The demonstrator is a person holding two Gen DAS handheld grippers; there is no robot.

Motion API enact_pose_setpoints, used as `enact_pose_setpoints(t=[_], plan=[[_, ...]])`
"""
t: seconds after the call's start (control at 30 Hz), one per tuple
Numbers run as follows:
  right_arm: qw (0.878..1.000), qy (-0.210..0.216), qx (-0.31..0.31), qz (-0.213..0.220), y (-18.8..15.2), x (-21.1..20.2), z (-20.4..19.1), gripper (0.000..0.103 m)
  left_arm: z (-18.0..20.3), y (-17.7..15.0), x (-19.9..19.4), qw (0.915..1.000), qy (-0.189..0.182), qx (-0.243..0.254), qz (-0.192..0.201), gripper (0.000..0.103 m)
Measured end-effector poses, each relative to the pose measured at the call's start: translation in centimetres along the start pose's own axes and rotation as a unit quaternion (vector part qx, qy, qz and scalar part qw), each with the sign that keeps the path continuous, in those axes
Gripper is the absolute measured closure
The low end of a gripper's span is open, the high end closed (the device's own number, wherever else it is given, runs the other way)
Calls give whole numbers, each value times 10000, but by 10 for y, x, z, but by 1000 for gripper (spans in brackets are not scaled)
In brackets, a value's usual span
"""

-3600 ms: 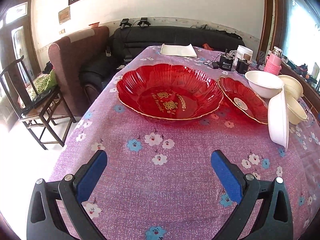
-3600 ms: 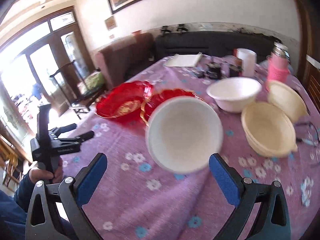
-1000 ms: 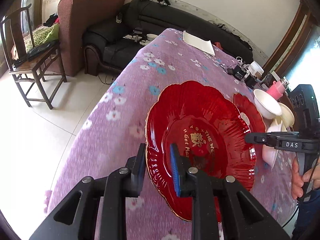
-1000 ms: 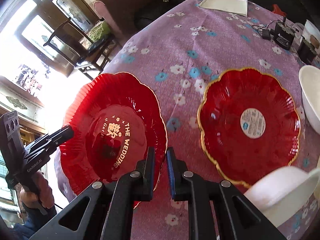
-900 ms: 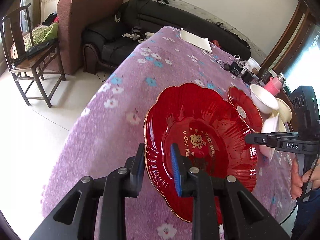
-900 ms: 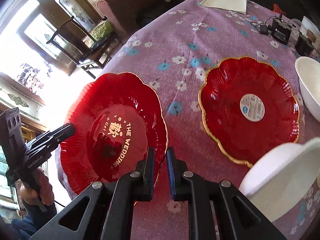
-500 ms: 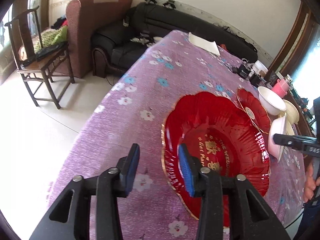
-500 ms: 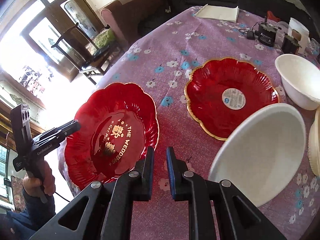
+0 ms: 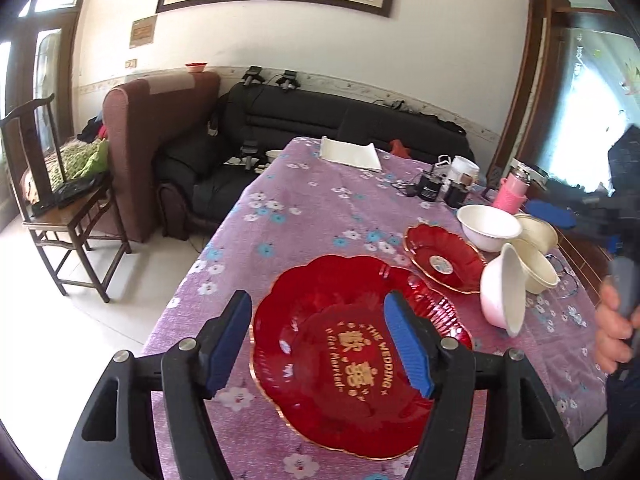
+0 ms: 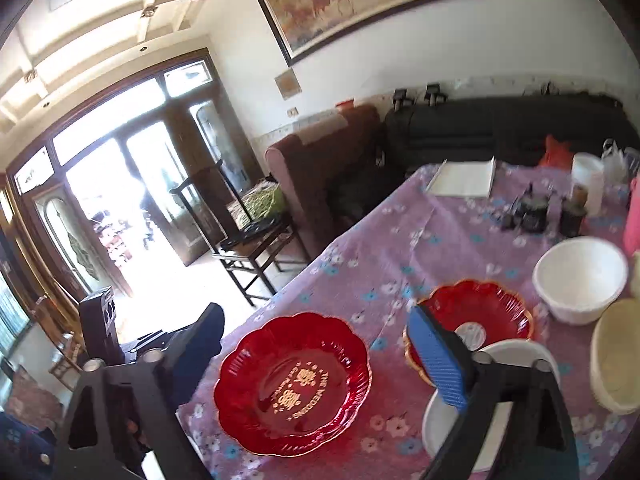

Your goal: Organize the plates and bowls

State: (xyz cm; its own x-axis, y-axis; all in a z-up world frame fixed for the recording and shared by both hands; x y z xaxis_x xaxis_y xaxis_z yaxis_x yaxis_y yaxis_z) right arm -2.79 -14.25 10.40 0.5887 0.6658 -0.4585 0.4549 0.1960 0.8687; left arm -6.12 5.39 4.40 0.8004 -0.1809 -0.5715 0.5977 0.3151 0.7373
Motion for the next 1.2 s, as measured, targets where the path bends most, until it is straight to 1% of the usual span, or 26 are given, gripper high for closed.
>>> enact_pose_setpoints(t=[0.03, 0.07, 0.13, 0.2, 0.23, 0.3, 0.33, 0.4, 0.47, 0.53, 0.57, 0.63, 0.7, 0.8, 0.9, 1.0, 1.03, 1.07, 1.1, 1.13, 1.17, 1.2], plan=[[9997, -51, 172, -174, -7, 13, 8, 39, 5, -1, 1, 10000, -43, 16, -26, 34], [9986, -86, 337, -408, -17, 25, 14, 39, 8, -2, 1, 10000, -68, 32, -42, 34], [9950, 51, 628, -772, -37, 53, 20, 39, 17, -4, 3, 9998, -138, 119, -83, 34], [9918, -73, 806, -988, -53, 70, 31, 39, 25, -5, 3, 9996, -172, 230, -88, 32], [9903, -108, 927, -1031, -61, 75, 37, 39, 29, -6, 3, 9994, -187, 283, -97, 29], [9869, -251, 1169, -1082, -75, 75, 52, 40, 34, -6, 4, 9992, -199, 328, -107, 23], [9848, -428, 1271, -1104, -83, 70, 63, 48, 37, -6, 5, 9991, -203, 366, -107, 23], [9804, -691, 1448, -1140, -92, 57, 78, 55, 43, -5, 7, 9988, -208, 437, -79, 23], [9741, -1014, 1639, -1186, -103, 38, 93, 55, 51, -5, 8, 9984, -254, 504, -62, 23], [9639, -1496, 1777, -1299, -117, 18, 111, 55, 62, -6, 11, 9978, -322, 572, -65, 23], [9642, -1537, 1746, -1272, -119, 11, 115, 56, 68, -8, 13, 9974, -364, 608, -91, 23], [9669, -1482, 1669, -1239, -120, -1, 116, 57, 76, -11, 16, 9970, -392, 657, -146, 23], [9697, -1462, 1632, -1082, -115, -11, 115, 57, 87, -14, 18, 9963, -473, 686, -219, 23], [9713, -1662, 1368, -1007, -107, -20, 110, 57, 96, -16, 17, 9958, -477, 751, -229, 23], [9731, -1784, 1098, -955, -100, -23, 108, 66, 101, -17, 15, 9957, -473, 777, -172, 23], [9718, -2010, 827, -912, -92, -25, 105, 66, 102, -16, 15, 9961, -439, 758, -121, 23], [9690, -2192, 663, -931, -89, -26, 105, 66, 102, -15, 15, 9961, -407, 769, -125, 23], [9660, -2352, 517, -936, -86, -28, 104, 64, 102, -15, 16, 9960, -384, 789, -143, 23], [9603, -2579, 350, -1007, -83, -29, 106, 55, 102, -15, 17, 9960, -366, 796, -150, 23], [9526, -2815, 193, -1135, -83, -30, 107, 43, 103, -15, 17, 9961, -352, 800, -147, 23], [9476, -2957, 72, -1210, -82, -30, 108, 41, 104, -15, 18, 9960, -342, 811, -161, 22], [9434, -3085, -95, -1212, -80, -31, 107, 41, 106, -16, 19, 9959, -323, 826, -179, 22]])
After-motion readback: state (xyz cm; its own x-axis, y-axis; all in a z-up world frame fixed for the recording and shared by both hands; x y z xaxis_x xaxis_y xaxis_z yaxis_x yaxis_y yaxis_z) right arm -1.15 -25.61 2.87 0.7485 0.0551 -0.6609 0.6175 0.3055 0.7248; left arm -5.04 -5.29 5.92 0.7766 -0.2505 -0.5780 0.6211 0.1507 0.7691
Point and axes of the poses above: each gripper's, at about its wrist camera, not at the fingertips, and x roughly the way its jaws point, z to its right, y to its top, the point moved 10 cm from there along x, roughly the way its jaws point, and after that the axes turned 13 degrees about -x, right-handed, at the moved point
